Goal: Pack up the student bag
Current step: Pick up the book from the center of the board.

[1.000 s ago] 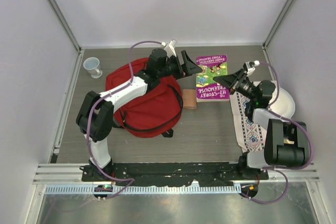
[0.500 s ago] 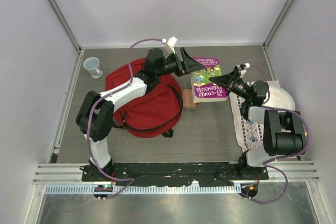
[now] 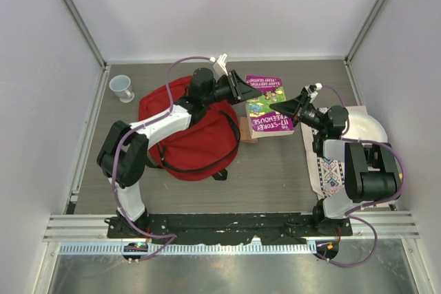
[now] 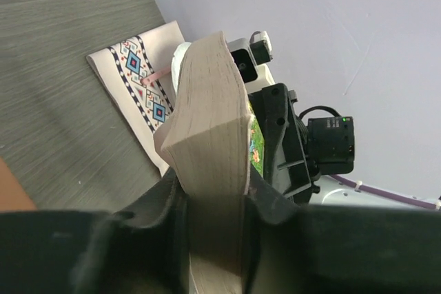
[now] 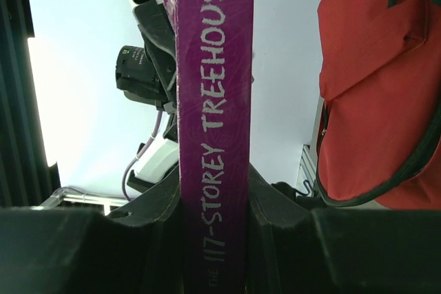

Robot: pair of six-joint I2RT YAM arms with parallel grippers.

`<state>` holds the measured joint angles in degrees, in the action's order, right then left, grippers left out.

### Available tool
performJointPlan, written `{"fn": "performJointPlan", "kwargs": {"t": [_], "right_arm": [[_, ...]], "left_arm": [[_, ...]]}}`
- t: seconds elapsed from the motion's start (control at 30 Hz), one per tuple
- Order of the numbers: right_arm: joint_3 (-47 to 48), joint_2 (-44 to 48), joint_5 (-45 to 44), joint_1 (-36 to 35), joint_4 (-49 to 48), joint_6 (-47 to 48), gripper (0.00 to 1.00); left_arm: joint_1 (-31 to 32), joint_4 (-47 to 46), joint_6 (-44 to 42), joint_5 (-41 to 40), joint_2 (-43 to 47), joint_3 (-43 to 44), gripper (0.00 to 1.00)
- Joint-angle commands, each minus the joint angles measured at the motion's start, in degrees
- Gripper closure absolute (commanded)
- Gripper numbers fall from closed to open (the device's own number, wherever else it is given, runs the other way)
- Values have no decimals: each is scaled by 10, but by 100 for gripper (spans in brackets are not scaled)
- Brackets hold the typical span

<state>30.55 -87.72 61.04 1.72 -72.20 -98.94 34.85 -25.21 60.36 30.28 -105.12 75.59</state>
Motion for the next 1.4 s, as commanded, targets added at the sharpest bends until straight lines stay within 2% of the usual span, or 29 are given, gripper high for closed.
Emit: {"fn": "performJointPlan", "kwargs": {"t": [0.0, 0.1, 0.2, 0.27, 0.33, 0.37, 0.4, 0.43, 0.47, 0.5, 0.53, 0.7, 1.0, 1.17, 1.3, 1.37], "right_arm": [[17, -3, -2, -3, -232, -15, 60], [14, -2, -7, -3, -225, -6, 47], [10, 9, -14, -3, -167, 27, 43], [12, 23, -15, -3, -115, 85, 42], [24, 68, -18, -4, 21, 151, 40], [35, 89, -28, -6, 94, 249, 39], [49, 116, -43, -8, 301, 330, 38], [96, 164, -68, -11, 432, 416, 36], [125, 184, -155, -22, 547, 578, 30], [151, 198, -192, -41, 692, 627, 27], [179, 207, -214, -47, 718, 650, 26], [177, 213, -221, -46, 733, 639, 21], [116, 287, -302, -47, 695, 591, 13], [80, 308, -290, -51, 655, 538, 13], [43, 317, -307, -93, 620, 494, 13], [26, 331, -353, -137, 585, 460, 13]], "left_arm": [[-8, 17, -41, -33, 61, -13, 100], [-10, 35, -54, -48, 71, -21, 100], [-11, 55, -67, -55, 82, -19, 100], [-11, 60, -74, -62, 91, -22, 100], [-11, 69, -81, -66, 100, -23, 100], [-11, 77, -85, -69, 102, -23, 100], [-11, 82, -89, -73, 104, -21, 100], [-11, 83, -90, -75, 105, -19, 100], [-11, 89, -92, -75, 109, -19, 100], [-11, 92, -97, -80, 112, -19, 100], [-11, 96, -100, -80, 113, -19, 100], [-12, 119, -114, -103, 133, -19, 100], [-12, 184, -154, -242, 205, -49, 100], [-13, 180, -126, -374, 280, -99, 100], [-17, 141, -74, -401, 327, -154, 100], [-17, 114, -43, -412, 345, -176, 100]]}}
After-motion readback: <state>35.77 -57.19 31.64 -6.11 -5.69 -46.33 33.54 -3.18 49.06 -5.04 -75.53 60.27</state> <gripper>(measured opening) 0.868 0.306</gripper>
